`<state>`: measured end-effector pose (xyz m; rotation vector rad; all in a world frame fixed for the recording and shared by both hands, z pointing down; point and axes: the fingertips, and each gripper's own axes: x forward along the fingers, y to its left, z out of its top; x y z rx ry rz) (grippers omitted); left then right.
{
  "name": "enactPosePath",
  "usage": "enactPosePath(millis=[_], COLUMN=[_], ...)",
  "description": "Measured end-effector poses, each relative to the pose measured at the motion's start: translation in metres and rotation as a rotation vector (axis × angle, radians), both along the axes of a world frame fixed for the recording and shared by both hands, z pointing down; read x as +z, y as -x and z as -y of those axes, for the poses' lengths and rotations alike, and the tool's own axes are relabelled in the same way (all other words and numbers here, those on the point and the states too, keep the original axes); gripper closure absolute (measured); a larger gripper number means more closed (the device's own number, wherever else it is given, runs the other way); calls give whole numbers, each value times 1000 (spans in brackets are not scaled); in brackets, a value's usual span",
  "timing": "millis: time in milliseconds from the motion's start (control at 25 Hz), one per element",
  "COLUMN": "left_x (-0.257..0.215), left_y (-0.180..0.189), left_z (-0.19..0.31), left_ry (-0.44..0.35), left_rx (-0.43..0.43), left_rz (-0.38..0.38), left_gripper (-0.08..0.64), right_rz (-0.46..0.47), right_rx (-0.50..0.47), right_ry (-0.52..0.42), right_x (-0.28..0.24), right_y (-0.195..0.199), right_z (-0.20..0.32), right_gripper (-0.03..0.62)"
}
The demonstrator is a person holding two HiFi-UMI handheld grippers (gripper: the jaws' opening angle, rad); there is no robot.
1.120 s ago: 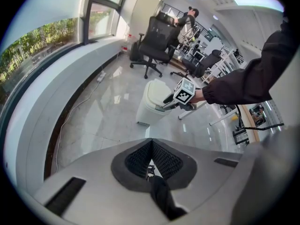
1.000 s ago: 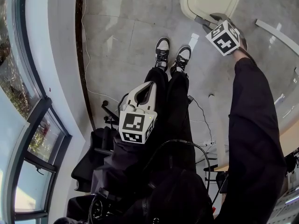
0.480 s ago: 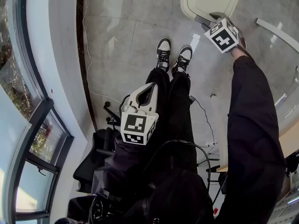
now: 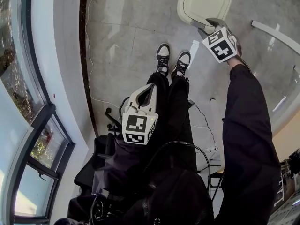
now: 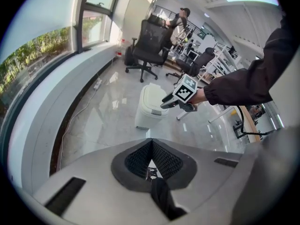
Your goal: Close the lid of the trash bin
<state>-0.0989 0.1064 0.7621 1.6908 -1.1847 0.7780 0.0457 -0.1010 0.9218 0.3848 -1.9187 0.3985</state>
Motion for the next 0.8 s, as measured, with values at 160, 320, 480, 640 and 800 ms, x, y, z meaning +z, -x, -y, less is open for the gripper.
enactPosePath(millis=[160, 320, 480, 640, 800], left_x=[-40, -92, -147, -208, -280], left_y=[-11, -19, -27, -35, -54], left_z=[31, 76, 112, 134, 157], left_ry=[-77, -192, -300, -371, -488], left_rx=[22, 47, 68, 48, 59], left_rz=[-12, -19, -31, -49, -80], left_gripper=[558, 558, 558, 558, 558], right_rz=[91, 197, 281, 330, 375], right_rx=[88, 250, 358, 433, 510], right_ry=[-91, -171, -266, -361, -464], right_x=[-73, -157, -246, -336, -420], right_y=[1, -8, -21, -31, -42], right_z=[3, 14, 20, 8, -3], right_gripper=[498, 584, 586, 586, 586])
